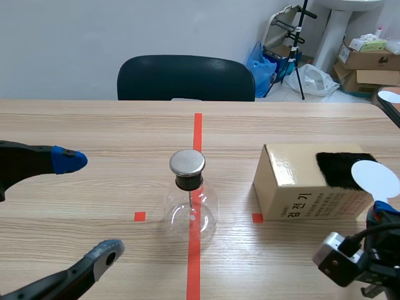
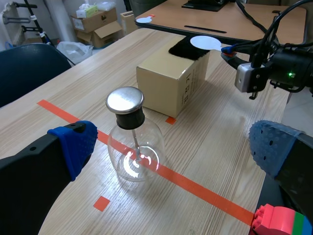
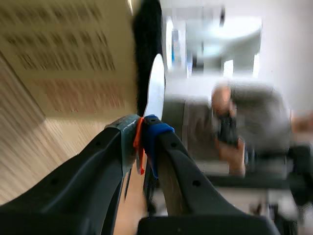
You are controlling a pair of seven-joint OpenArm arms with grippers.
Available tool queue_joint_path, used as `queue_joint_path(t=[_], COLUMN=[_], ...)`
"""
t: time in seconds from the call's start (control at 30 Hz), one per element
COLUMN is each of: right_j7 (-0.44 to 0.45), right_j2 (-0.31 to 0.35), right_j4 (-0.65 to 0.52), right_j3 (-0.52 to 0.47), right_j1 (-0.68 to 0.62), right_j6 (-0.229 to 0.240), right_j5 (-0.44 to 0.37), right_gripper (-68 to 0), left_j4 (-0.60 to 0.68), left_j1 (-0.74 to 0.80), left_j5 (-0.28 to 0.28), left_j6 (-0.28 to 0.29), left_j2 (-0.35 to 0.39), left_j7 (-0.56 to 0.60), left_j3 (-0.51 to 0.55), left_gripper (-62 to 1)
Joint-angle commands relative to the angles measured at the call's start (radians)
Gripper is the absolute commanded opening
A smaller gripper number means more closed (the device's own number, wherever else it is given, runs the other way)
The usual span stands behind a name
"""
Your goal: Do the electroscope experiment
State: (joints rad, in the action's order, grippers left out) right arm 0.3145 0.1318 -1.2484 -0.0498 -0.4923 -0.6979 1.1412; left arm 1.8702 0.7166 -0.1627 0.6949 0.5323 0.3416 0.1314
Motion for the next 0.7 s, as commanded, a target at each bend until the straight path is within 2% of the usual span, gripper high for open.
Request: queue_joint_path(t=[0.0, 0.03, 0.13, 0.17, 0.2, 0.27, 0.3, 0.37, 0.4, 0.43, 0.47, 0.57, 0.6, 0.67], right_j7=[0.082, 0.074, -0.112, -0.117, -0.085, 0.043, 0.066, -0.031, -0.103, -0.132, -0.116, 0.057, 0.042, -0.089], right_j2=[0.009, 0.009, 0.009, 0.01, 0.013, 0.014, 0.013, 0.012, 0.012, 0.014, 0.019, 0.024, 0.023, 0.023], right_j4=[-0.019, -0.019, -0.019, -0.019, -0.019, -0.019, -0.019, -0.019, -0.019, -0.019, -0.019, -0.019, -0.019, -0.019], right_j3=[0.004, 0.005, 0.003, 0.002, 0.002, 0.005, 0.005, 0.004, 0.004, 0.004, 0.003, 0.005, 0.005, 0.004], right_j1=[0.013, 0.013, 0.007, 0.007, 0.008, 0.018, 0.02, 0.021, 0.019, 0.018, 0.018, 0.027, 0.027, 0.026], right_j6=[0.015, 0.008, -0.012, -0.005, 0.003, 0.019, 0.018, -0.004, -0.005, 0.001, 0.018, 0.058, 0.051, 0.022], right_j5=[0.007, 0.006, 0.007, 0.008, 0.016, 0.026, 0.026, 0.026, 0.026, 0.026, 0.031, 0.047, 0.047, 0.047], right_gripper=[-66.5, -66.5, -66.5, -66.5, -66.5, -66.5, -66.5, -66.5, -66.5, -66.5, -66.5, -66.5, -66.5, -66.5], left_j4=[0.018, 0.018, 0.018, 0.018, 0.018, 0.018, 0.018, 0.018, 0.018, 0.018, 0.018, 0.018, 0.018, 0.018], left_j1=[-0.002, -0.002, -0.002, -0.002, -0.002, -0.002, -0.002, -0.002, -0.002, -0.002, -0.002, -0.002, -0.002, -0.003], left_j5=[-0.013, -0.013, -0.013, -0.013, -0.013, -0.013, -0.013, -0.013, -0.013, -0.013, -0.013, -0.013, -0.013, -0.013], left_j6=[0.001, 0.001, 0.001, 0.001, 0.001, 0.001, 0.001, 0.001, 0.001, 0.001, 0.001, 0.001, 0.001, 0.001], left_j2=[-0.003, -0.003, -0.003, -0.003, -0.003, -0.003, -0.003, -0.003, -0.003, -0.003, -0.003, -0.003, -0.003, -0.003], left_j7=[0.013, 0.013, 0.009, 0.005, 0.005, 0.005, 0.005, 0.004, 0.004, 0.005, 0.005, 0.005, 0.005, 0.005], left_j3=[-0.006, -0.006, -0.006, -0.006, -0.006, -0.006, -0.006, -0.006, -0.006, -0.006, -0.006, -0.006, -0.006, -0.006], left_gripper=[1.4, 1.4, 1.4, 1.4, 1.4, 1.4, 1.4, 1.4, 1.4, 1.4, 1.4, 1.4, 1.4, 1.4])
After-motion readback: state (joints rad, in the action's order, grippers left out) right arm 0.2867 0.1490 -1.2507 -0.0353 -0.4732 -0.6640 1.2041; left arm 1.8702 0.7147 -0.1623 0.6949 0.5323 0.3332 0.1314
